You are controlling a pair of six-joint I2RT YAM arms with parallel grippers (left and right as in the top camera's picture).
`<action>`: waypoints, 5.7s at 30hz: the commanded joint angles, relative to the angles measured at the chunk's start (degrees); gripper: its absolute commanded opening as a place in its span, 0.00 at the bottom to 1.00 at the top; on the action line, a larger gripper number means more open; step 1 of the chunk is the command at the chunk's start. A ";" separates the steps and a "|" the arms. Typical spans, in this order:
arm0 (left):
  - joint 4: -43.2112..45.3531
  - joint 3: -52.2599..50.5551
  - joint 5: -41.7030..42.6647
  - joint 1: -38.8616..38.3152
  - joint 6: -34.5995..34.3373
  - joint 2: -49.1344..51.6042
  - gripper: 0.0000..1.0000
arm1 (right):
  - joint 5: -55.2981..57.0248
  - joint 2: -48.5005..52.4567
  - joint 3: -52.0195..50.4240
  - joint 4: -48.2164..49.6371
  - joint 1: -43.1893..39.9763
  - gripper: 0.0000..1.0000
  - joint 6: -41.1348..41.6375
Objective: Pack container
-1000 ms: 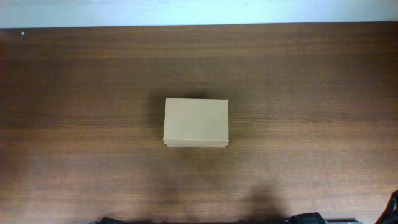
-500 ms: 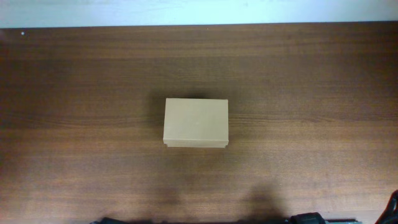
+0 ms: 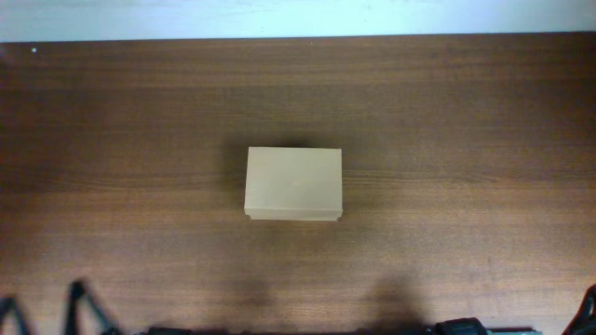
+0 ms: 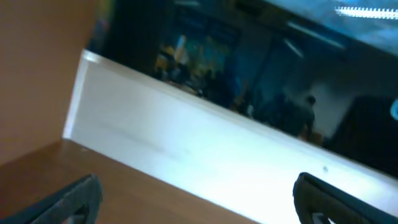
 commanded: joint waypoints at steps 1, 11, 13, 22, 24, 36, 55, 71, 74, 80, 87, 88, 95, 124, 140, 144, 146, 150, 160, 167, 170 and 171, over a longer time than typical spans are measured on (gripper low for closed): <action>4.39 -8.90 14.36 2.86 0.07 -0.50 0.99 | -0.28 -0.33 -0.31 -0.33 -0.26 0.99 0.09; 27.23 -38.95 22.99 5.25 0.09 -5.84 0.99 | -0.28 -0.33 -0.31 -0.33 -0.26 0.99 0.11; 32.54 -46.05 22.97 5.22 0.15 -8.41 0.99 | -0.28 -0.33 -0.31 -0.33 -0.26 0.99 0.11; 37.94 -55.49 22.16 5.22 3.43 -8.37 0.99 | -0.28 -0.33 -0.31 -0.33 -0.26 0.99 0.11; 37.94 -56.39 22.14 5.22 5.86 -8.35 0.99 | -0.28 -0.33 -0.31 -0.33 -0.26 0.99 0.09; 38.40 -63.39 20.37 5.20 7.89 -8.37 0.99 | -0.28 -0.33 -0.31 -0.33 -0.26 0.99 0.09; 38.34 -63.39 18.45 5.11 7.87 -8.35 0.99 | -0.28 -0.33 -0.31 -0.33 -0.26 0.99 0.11; 38.34 -63.39 18.45 5.11 7.87 -8.35 0.99 | -0.28 -0.33 -0.31 -0.33 -0.26 0.99 0.11; 38.36 -63.39 18.45 5.11 7.87 -8.35 0.99 | -0.31 -0.33 -0.31 -0.35 -0.26 0.99 0.11; 38.34 -63.39 18.45 5.11 7.87 -8.35 0.99 | -6.91 -0.33 -0.74 8.13 -0.26 0.99 0.94; 38.34 -63.39 18.45 5.11 7.87 -8.35 0.99 | -22.53 -0.28 -13.92 41.66 -0.28 0.99 0.92; 38.34 -63.39 18.45 5.11 7.87 -8.35 0.99 | -25.11 -0.28 -17.09 46.66 -0.28 0.99 0.92; 38.34 -63.39 18.45 5.11 7.87 -8.35 0.99 | -41.55 -0.28 -44.76 84.56 -0.26 0.99 -3.08; 38.34 -63.39 18.45 5.11 7.87 -8.35 0.99 | -35.23 -8.00 -95.10 96.85 -0.17 0.99 -37.68; 38.34 -63.39 18.45 5.11 7.87 -8.35 0.99 | -37.20 -8.00 -95.14 82.88 -0.17 0.99 -36.76; 38.34 -63.39 18.45 5.11 7.87 -8.35 0.99 | -38.21 -7.98 -95.14 79.23 -0.17 0.99 -36.81; 38.34 -63.39 18.45 5.11 7.87 -8.35 0.99 | -38.36 -7.98 -95.14 77.16 -0.15 0.99 -36.81; 38.34 -63.39 18.45 5.11 7.87 -8.35 0.99 | -38.40 -7.63 -95.12 74.84 -0.15 0.99 -36.79; 38.34 -63.39 18.45 5.11 7.87 -8.35 0.99 | -38.38 -5.81 -95.12 74.86 -0.15 0.99 -36.81; 38.34 -63.39 18.45 5.11 7.87 -8.35 0.99 | -38.38 -5.81 -95.12 74.86 -0.15 0.99 -36.81; 38.34 -63.39 18.45 5.11 7.87 -8.35 0.99 | -38.38 -5.81 -95.12 74.86 -0.15 0.99 -36.81; 38.34 -63.39 18.45 5.11 7.87 -8.35 0.99 | -38.38 -5.81 -95.12 74.86 -0.15 0.99 -36.83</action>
